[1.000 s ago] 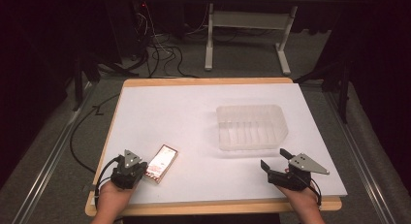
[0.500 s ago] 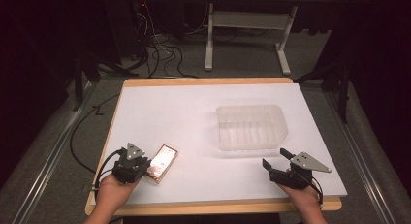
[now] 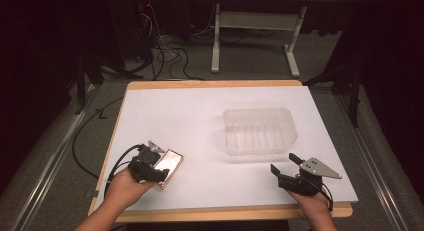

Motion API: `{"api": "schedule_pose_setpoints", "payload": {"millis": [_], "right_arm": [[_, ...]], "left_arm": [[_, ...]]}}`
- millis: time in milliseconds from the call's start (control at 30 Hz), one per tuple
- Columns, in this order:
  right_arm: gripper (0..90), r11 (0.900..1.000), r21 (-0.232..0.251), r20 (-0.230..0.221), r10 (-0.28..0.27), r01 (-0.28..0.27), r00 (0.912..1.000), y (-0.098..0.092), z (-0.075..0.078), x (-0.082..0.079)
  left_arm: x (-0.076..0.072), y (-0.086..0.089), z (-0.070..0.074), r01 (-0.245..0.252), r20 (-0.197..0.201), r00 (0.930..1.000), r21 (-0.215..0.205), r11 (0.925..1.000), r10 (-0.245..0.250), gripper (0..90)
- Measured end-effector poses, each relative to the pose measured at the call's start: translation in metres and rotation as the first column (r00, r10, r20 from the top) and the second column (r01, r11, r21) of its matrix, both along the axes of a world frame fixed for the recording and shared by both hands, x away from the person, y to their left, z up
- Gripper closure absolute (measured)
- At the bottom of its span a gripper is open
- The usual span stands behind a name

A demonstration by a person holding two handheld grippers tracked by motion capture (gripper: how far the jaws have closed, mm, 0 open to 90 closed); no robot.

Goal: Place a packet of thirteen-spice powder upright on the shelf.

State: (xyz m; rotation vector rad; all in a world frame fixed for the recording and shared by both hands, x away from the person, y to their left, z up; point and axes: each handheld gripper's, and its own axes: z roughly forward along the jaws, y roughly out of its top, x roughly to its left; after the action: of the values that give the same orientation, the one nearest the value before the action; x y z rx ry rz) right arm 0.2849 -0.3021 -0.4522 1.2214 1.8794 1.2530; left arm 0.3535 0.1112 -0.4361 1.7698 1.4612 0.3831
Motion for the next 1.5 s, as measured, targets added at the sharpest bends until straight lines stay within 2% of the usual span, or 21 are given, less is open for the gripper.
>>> {"api": "schedule_pose_setpoints", "payload": {"millis": [100,133,233,267,333,433,633,700,833,1000,1033,1133,1233,1267,1367,1400,1500], "right_arm": [[20.7,1.0,0.0,-0.004,-0.004,0.004,1.0,0.0,0.0,0.0],[20.7,1.0,-0.001,-0.004,-0.004,0.004,1.0,-0.001,0.0,0.0],[20.7,1.0,0.003,-0.004,-0.009,0.009,0.9999,-0.001,0.0,0.0],[20.8,1.0,0.002,-0.002,-0.007,0.007,1.0,-0.002,0.0,0.0],[20.8,1.0,0.001,-0.003,-0.007,0.007,1.0,-0.001,0.0,0.0],[20.8,1.0,0.0,-0.002,-0.005,0.005,1.0,-0.001,0.0,0.0],[21.0,1.0,0.002,-0.002,-0.01,0.01,0.9999,-0.002,0.0,0.0],[21.0,1.0,0.0,-0.001,-0.008,0.008,1.0,-0.002,0.0,0.0],[21.2,1.0,0.002,-0.003,-0.011,0.011,0.9999,-0.003,0.001,0.0],[21.3,1.0,0.004,-0.001,-0.012,0.012,0.9999,-0.003,0.001,0.0],[21.4,1.0,0.003,-0.001,-0.014,0.014,0.9999,-0.003,0.001,0.0],[21.5,1.0,0.002,-0.002,-0.012,0.012,0.9999,-0.003,0.001,0.0],[21.6,1.0,-0.001,-0.003,-0.013,0.013,0.9999,-0.003,0.001,0.0],[21.7,1.0,-0.001,-0.003,-0.014,0.014,0.9999,-0.003,0.001,0.0],[21.9,1.0,-0.001,0.0,-0.012,0.012,0.9999,-0.003,0.001,0.0],[21.9,1.0,-0.002,0.0,-0.012,0.012,0.9999,-0.003,0.001,0.0],[22.0,1.0,-0.002,-0.001,-0.013,0.013,0.9999,-0.003,0.001,0.0]], "left_arm": [[0.005,-0.002,0.0,0.0,-0.043,0.9991,0.014,0.9999,0.001,27.5],[0.005,-0.002,0.0,0.0,-0.043,0.9991,0.014,0.9999,0.001,24.6],[0.011,-0.006,-0.005,-0.011,-0.108,0.994,0.033,0.9994,0.015,16.3],[0.012,-0.006,-0.007,-0.005,-0.126,0.992,0.054,0.9985,0.012,14.3],[0.014,-0.007,-0.011,0.0,-0.147,0.989,0.079,0.9968,0.011,13.5],[0.016,-0.01,-0.015,-0.001,-0.173,0.9847,0.088,0.9962,0.016,13.1],[0.018,-0.015,-0.025,0.033,-0.253,0.9674,0.144,0.989,0.004,12.3],[0.018,-0.016,-0.029,0.038,-0.262,0.9649,0.165,0.9855,0.007,12.5],[0.018,-0.017,-0.033,0.04,-0.296,0.955,0.173,0.9842,0.013,15.0],[0.02,-0.016,-0.036,0.047,-0.309,0.9511,0.187,0.9813,0.013,17.7],[0.021,-0.015,-0.036,0.043,-0.318,0.948,0.186,0.9815,0.018,19.1],[0.022,-0.013,-0.035,0.038,-0.326,0.945,0.18,0.983,0.023,23.6],[0.022,-0.013,-0.035,0.043,-0.328,0.9446,0.183,0.9823,0.02,28.8],[0.021,-0.013,-0.035,0.034,-0.32,0.9471,0.184,0.9823,0.028,29.4],[0.021,-0.013,-0.035,0.035,-0.315,0.9489,0.188,0.9815,0.026,30.7],[0.021,-0.012,-0.034,0.033,-0.304,0.9524,0.183,0.9826,0.025,31.1],[0.02,-0.012,-0.034,0.022,-0.291,0.9563,0.174,0.9845,0.03,31.8]]}}
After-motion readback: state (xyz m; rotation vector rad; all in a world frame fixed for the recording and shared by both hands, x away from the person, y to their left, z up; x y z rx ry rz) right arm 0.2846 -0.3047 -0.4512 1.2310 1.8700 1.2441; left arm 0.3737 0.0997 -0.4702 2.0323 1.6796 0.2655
